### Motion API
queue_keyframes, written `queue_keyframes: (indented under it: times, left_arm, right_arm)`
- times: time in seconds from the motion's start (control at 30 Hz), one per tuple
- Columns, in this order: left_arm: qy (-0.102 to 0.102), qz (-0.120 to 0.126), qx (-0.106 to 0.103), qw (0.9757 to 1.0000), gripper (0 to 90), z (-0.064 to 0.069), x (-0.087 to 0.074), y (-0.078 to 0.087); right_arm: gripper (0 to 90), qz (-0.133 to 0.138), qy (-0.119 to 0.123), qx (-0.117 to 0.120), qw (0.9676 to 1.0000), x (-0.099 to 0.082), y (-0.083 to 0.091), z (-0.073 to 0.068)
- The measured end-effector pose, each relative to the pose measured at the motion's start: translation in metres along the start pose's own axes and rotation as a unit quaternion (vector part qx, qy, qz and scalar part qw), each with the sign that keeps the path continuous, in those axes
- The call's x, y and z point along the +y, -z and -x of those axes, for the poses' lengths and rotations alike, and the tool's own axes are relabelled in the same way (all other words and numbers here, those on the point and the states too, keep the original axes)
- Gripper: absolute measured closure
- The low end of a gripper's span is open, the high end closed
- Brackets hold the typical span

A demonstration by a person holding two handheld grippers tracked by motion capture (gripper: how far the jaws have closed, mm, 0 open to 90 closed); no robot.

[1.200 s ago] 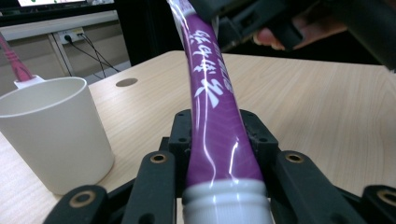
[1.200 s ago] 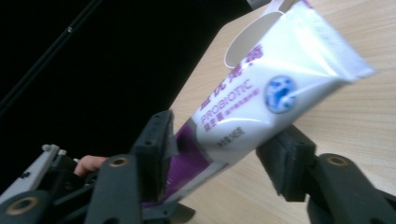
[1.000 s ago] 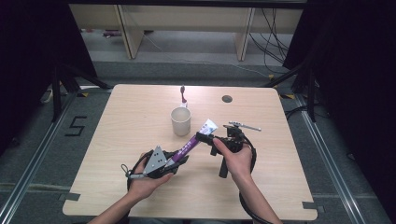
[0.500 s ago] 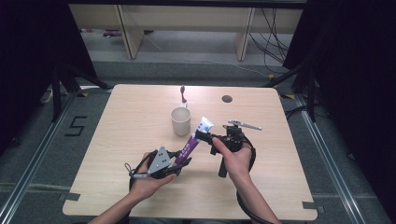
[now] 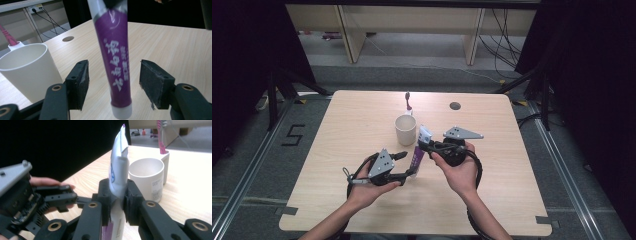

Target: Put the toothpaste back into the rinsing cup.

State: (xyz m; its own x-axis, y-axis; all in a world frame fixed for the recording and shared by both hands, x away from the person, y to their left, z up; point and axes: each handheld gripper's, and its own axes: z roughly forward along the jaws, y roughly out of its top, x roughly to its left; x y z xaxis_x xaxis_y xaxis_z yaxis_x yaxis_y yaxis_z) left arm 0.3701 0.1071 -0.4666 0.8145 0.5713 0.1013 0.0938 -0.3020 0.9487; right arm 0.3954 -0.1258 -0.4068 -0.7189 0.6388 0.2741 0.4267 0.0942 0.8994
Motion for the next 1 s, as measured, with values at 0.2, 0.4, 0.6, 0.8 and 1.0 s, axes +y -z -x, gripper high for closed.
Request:
queue_keyframes:
  times: [0.2, 0.4, 0.6, 0.8, 1.0]
  left_arm:
    - [0.009, -0.005, 0.001, 0.9999, 43.5, -0.001, 0.009, -0.006]
    - [0.006, -0.005, 0.007, 1.0, 46.3, -0.001, 0.017, -0.011]
    - [0.008, 0.004, 0.018, 0.9998, 48.5, -0.001, 0.022, -0.013]
    - [0.01, 0.004, 0.019, 0.9998, 52.0, -0.001, 0.024, -0.014]
    - [0.015, -0.001, 0.022, 0.9997, 56.3, 0.0, 0.024, -0.016]
  right_arm:
    - [78.1, 0.0, 0.035, -0.001, 0.9994, 0.003, -0.002, -0.009]
    - [78.0, -0.013, 0.05, 0.001, 0.9987, 0.003, -0.004, -0.016]
    - [77.9, -0.014, 0.065, -0.001, 0.9978, 0.003, -0.006, -0.021]
    - [77.9, -0.009, 0.075, -0.012, 0.9971, 0.005, -0.006, -0.022]
    - [77.8, -0.01, 0.073, -0.012, 0.9972, 0.004, -0.007, -0.024]
